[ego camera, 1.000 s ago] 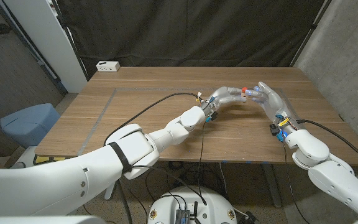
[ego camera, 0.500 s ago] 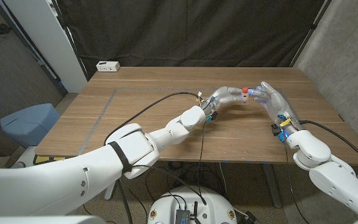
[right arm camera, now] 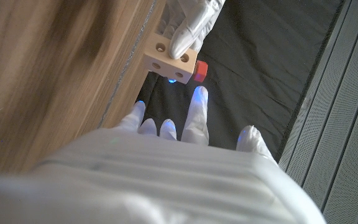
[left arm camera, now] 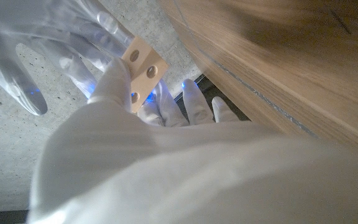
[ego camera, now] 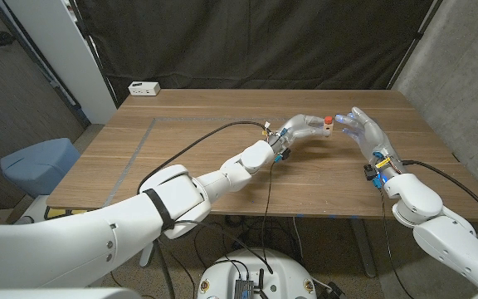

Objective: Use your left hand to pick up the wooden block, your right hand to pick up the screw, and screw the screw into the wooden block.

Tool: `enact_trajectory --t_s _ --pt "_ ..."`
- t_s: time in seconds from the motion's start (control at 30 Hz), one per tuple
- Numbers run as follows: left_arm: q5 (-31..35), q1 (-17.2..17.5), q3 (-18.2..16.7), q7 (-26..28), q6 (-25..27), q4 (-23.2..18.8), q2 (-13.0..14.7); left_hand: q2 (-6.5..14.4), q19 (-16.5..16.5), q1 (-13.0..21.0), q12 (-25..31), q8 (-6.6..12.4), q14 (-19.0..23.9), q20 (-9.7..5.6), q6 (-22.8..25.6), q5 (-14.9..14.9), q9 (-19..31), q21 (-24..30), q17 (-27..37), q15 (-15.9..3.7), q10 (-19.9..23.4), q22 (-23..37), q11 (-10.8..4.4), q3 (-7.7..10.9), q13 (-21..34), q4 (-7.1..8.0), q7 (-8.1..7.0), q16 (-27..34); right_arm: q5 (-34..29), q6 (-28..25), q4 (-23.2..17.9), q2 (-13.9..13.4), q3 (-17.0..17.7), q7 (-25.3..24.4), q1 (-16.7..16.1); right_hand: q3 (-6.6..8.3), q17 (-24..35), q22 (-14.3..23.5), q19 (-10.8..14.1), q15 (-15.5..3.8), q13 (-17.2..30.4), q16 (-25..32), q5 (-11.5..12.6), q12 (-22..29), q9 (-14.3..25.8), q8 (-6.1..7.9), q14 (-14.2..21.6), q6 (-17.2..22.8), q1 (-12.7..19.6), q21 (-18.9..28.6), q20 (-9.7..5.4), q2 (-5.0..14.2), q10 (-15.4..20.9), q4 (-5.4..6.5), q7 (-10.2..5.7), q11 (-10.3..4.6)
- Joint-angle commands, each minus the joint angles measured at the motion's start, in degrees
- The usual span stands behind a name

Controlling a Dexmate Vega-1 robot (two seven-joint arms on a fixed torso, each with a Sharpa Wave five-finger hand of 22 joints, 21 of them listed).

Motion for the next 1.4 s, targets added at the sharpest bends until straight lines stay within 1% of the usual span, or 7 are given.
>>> enact_trajectory --t_s 0.03,0.33,0.43,0.6,0.8,1.1,1.4 --pt "1.9 0.9 0.3 1.1 -0.5 -2.8 1.6 2.4 0.3 -2.6 1.2 0.91 0.4 -0.08 1.4 0.3 0.3 0.2 0.1 -5.11 1.0 0.3 -0.04 2.49 0.4 2.88 -0.51 0.4 -0.8 -0.5 -0.3 0.3 0.3 -0.6 -0.3 0.16 0.1 0.2 0.6 0.26 0.1 -0.1 0.2 -0.3 0.1 -0.18 -0.1 -1.1 0.4 0.4 0.1 -0.4 -0.9 -0.03 0.15 0.01" --pt "2.8 2.0 -0.2 1.3 0.8 -6.3 3.0 2.4 0.3 -2.8 1.3 0.9 0.5 -0.01 1.4 0.3 0.3 0.1 0.2 -5.06 1.0 0.3 0.06 2.41 0.4 2.96 -0.45 0.4 -0.4 -1.2 -0.2 0.0 0.3 0.2 0.1 -0.08 0.3 0.2 0.3 0.47 0.1 -0.4 0.2 -0.6 0.1 -0.39 -0.9 -4.1 0.0 0.1 0.25 -0.74 -2.4 0.01 -0.11 0.14" --pt "2.8 2.3 -0.4 1.1 1.2 -7.1 3.4 2.3 0.3 -2.7 1.4 0.9 0.6 0.0 1.5 0.3 0.3 0.1 0.1 -5.12 1.1 0.3 0.03 2.4 0.4 2.89 -0.39 0.4 -0.1 -1.6 -0.1 -0.2 0.1 0.6 0.4 -0.18 0.3 0.2 0.0 0.7 0.1 -0.5 0.1 -0.7 0.1 -0.47 -1.3 -5.4 -0.2 0.0 0.37 -0.84 -3.1 0.08 -0.63 0.42" --pt "3.0 2.5 -0.5 1.0 1.7 -7.7 3.6 2.4 0.3 -2.7 1.4 0.91 0.6 0.09 1.5 0.3 0.3 0.1 0.2 -5.08 1.0 0.3 0.09 2.39 0.5 2.89 -0.36 0.4 0.2 -2.0 -0.2 -0.5 0.1 1.0 0.6 -0.28 0.4 0.2 -0.3 0.76 0.1 -0.6 0.2 -1.0 0.1 -0.41 -1.7 -6.8 -0.4 -0.1 0.48 -0.91 -4.5 0.16 -1.03 0.23" --pt "3.2 2.5 -0.6 0.9 1.9 -7.6 3.5 2.4 0.3 -2.7 1.5 0.93 0.6 0.08 1.6 0.3 0.3 0.2 0.2 -5.11 1.1 0.3 0.05 2.39 0.5 2.89 -0.4 0.4 0.7 -2.4 -0.1 -0.9 0.1 1.6 0.7 -0.4 0.4 0.2 -0.8 0.9 0.1 -0.8 0.2 -1.0 0.1 -0.46 -2.2 -8.4 -0.6 -0.3 0.72 -1.08 -5.5 0.21 -1.17 0.42" --pt "3.6 2.5 -0.7 1.0 2.2 -8.1 3.5 2.4 0.3 -2.7 1.5 0.88 0.6 0.12 1.5 0.3 0.3 0.2 0.3 -5.02 0.9 0.3 0.12 2.38 0.5 2.85 -0.32 0.4 1.4 -2.6 0.2 -1.4 0.0 2.7 1.0 -0.58 0.6 0.2 -1.4 1.14 0.1 -0.9 0.2 -0.9 0.0 -0.17 -3.0 -9.1 -1.2 -0.4 0.92 -1.15 -6.4 0.47 -1.31 0.77" --pt "3.3 2.8 -0.8 0.6 2.9 -8.7 3.6 2.4 0.3 -2.6 1.6 0.88 0.7 0.1 1.5 0.3 0.4 0.2 0.3 -5.01 1.1 0.3 0.22 2.42 0.5 2.8 -0.3 0.3 1.6 -1.8 0.6 -1.5 -0.1 3.2 1.1 -0.51 0.6 0.2 -1.6 1.18 0.0 -0.8 0.3 -0.5 0.0 0.83 -2.9 -7.1 -1.3 -0.4 0.96 -1.07 -6.0 0.54 -0.89 0.43"
